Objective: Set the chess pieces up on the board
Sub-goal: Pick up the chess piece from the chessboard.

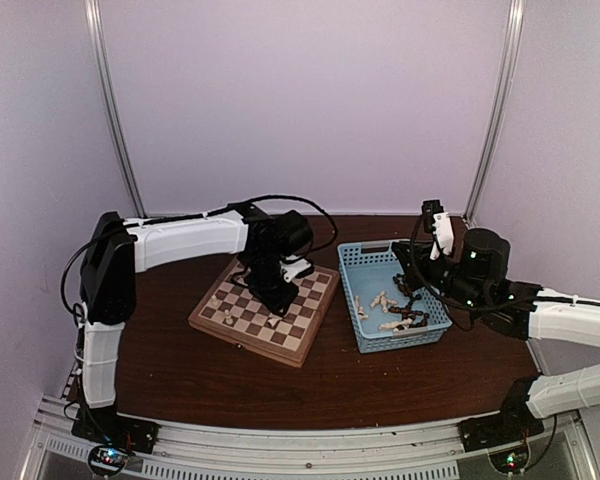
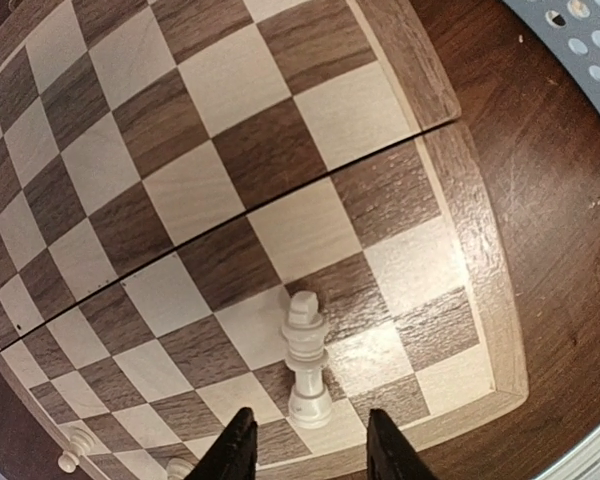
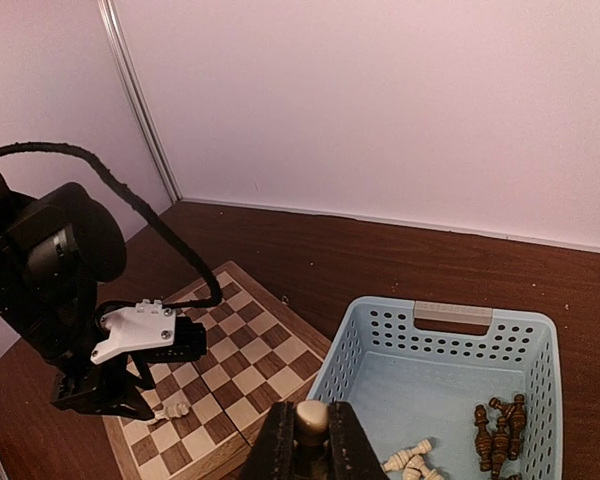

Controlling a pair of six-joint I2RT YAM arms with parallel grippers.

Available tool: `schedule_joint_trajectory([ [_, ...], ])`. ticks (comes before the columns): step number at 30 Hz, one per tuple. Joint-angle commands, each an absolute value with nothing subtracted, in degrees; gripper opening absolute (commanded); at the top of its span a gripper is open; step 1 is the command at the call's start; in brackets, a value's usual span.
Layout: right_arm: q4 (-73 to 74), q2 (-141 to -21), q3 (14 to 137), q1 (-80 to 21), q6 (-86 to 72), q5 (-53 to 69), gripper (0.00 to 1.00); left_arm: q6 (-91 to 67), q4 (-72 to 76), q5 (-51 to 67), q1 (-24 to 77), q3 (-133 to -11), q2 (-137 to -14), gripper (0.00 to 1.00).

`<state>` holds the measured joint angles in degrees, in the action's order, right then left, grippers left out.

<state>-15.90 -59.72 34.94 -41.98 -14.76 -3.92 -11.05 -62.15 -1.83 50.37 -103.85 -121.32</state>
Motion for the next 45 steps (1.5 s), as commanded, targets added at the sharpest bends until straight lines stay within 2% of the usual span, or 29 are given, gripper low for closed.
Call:
schedule_joint_trajectory([
  [1,-15.3,-59.1,35.4,-41.6,-14.3,-4.7,0.03,-9.8,-64.7,-2.6,50.7,-107.7,-124.2,0.39],
  [6,-15.3,-58.9,35.1,-41.6,-14.3,-5.0,0.03,-7.9,-65.8,1.8,50.7,-111.6,-128.2,0.4],
  [15,-14.4,-57.9,35.1,-41.6,-13.6,-5.8,0.04,-7.8,-67.7,1.4,50.6,-116.9,-133.8,0.39],
  [23,-14.5,-57.9,35.0,-41.6,-13.5,-6.2,0.04,-8.8,-69.0,-1.3,50.0,-118.3,-135.1,0.25],
  [29,-14.4,-58.1,35.3,-41.6,-13.4,-6.0,0.04,-8.3,-71.5,-0.4,49.7,-118.6,-135.9,0.31],
  [32,-14.3,-58.2,35.3,-41.6,-13.5,-6.0,0.04,-8.0,-73.0,-0.5,49.5,-119.3,-136.6,0.31],
  [38,-14.5,-58.0,35.1,-41.6,-13.7,-5.9,0.04,-8.0,-72.9,-1.6,49.4,-119.9,-136.8,0.15],
  [45,-13.9,-57.6,35.3,-41.6,-13.5,-5.8,0.04,-7.2,-71.2,-3.0,49.4,-121.2,-136.6,0.04],
])
